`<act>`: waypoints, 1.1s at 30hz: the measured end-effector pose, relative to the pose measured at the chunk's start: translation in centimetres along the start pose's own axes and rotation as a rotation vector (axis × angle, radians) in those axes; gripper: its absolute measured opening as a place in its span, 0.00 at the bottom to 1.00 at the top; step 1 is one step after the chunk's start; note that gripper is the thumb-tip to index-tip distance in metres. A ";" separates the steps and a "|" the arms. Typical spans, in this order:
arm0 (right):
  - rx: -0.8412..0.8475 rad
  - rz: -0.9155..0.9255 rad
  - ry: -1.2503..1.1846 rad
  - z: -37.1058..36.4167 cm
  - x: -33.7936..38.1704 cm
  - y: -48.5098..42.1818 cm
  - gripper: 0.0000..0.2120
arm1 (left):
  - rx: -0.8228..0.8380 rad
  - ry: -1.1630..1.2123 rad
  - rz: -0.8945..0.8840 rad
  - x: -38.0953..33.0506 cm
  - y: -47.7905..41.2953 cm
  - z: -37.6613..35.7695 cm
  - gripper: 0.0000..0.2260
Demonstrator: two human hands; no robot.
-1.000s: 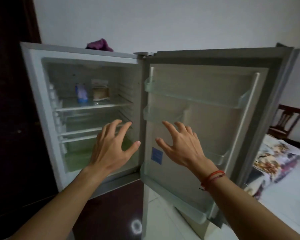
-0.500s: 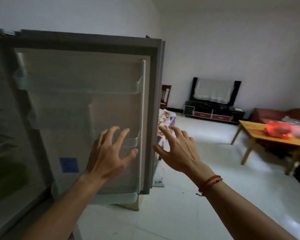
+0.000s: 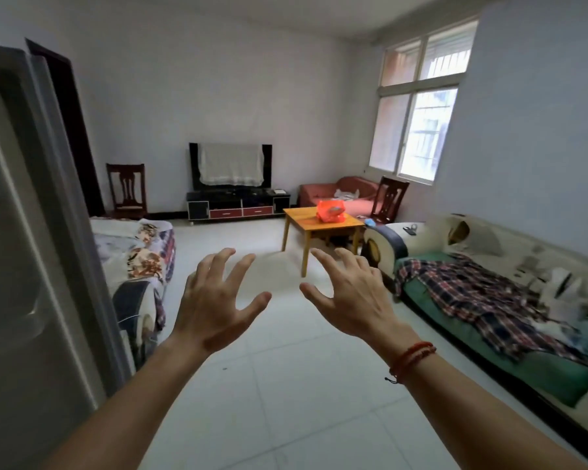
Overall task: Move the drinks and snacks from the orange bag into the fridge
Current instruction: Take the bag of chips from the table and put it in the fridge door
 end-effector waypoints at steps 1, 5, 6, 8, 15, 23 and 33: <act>-0.015 -0.028 0.016 0.5 -1.6 0.5 0.31 | 0.004 0.018 -0.031 -1.4 -0.6 -0.7 0.30; -0.029 -0.125 0.081 1.9 -7.4 2.2 0.32 | 0.023 0.080 -0.108 -6.4 -2.3 -3.8 0.30; -0.026 -0.148 0.094 2.0 -8.7 2.7 0.32 | 0.031 0.088 -0.125 -7.5 -2.6 -4.6 0.30; -0.021 -0.189 0.114 2.3 -11.3 3.6 0.33 | 0.043 0.104 -0.150 -9.6 -3.1 -5.8 0.30; -0.017 -0.217 0.124 2.3 -15.6 3.7 0.32 | 0.040 0.101 -0.167 -12.6 -5.0 -8.3 0.30; 0.025 -0.256 0.097 1.4 -20.8 3.0 0.34 | 0.053 0.086 -0.153 -15.3 -7.5 -11.5 0.32; 0.053 -0.292 0.044 -1.7 -26.8 -0.6 0.35 | 0.087 0.089 -0.163 -18.0 -12.3 -17.1 0.32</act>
Point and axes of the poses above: each hand's wrist, its own y-axis away from the middle knuckle, its own z-axis out of the back of the hand, x = y × z, the point moved 9 cm from there along -y, towards the middle knuckle, and after that the axes turned 5 degrees about z, right-handed, at the moved point
